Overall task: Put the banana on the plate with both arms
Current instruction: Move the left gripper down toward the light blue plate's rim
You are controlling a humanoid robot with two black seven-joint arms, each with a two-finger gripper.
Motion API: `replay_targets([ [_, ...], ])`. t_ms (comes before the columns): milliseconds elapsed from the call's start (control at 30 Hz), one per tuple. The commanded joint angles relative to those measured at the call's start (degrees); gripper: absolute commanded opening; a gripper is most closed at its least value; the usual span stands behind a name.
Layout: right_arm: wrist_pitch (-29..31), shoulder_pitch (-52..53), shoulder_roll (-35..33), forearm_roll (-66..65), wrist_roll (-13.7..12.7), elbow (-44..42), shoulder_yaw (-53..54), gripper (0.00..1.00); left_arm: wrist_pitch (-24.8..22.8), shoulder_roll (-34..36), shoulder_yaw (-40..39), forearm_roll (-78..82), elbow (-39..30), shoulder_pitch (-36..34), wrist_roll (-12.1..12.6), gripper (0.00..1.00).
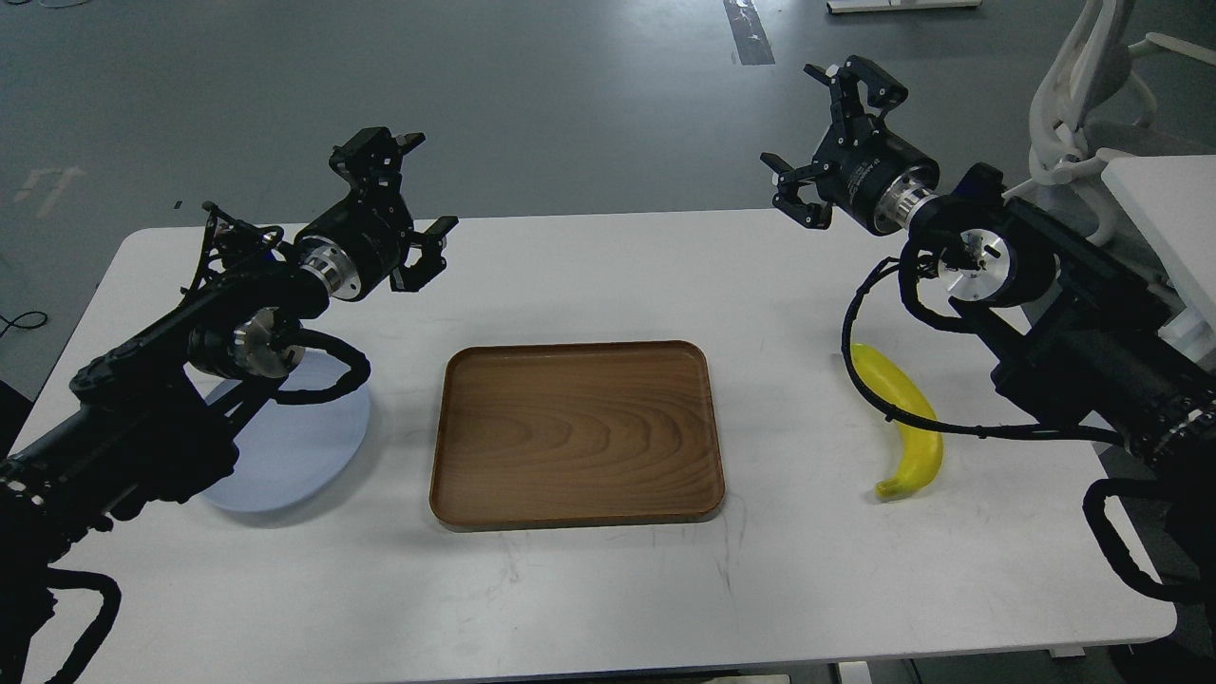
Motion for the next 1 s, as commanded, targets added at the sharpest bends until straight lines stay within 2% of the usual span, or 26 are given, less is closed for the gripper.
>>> replay_targets([
  [0, 0.1, 0.1, 2.2, 0.0, -0.4, 0.0, -0.3, 0.98, -0.3, 0.0, 0.0, 0.3, -0.7, 0.2, -0.3, 0.98],
  [167, 0.1, -0.1, 4.1, -0.1, -0.4, 0.1, -0.7, 0.98, -0.3, -0.2, 0.0, 0.0, 0.0, 0.5, -0.2, 0.98],
  [967, 0.2, -1.6, 3.8, -0.2, -0.3, 0.5, -1.0, 0.99, -0.3, 1.4, -0.3, 0.0, 1.3, 0.5, -0.5, 0.98],
])
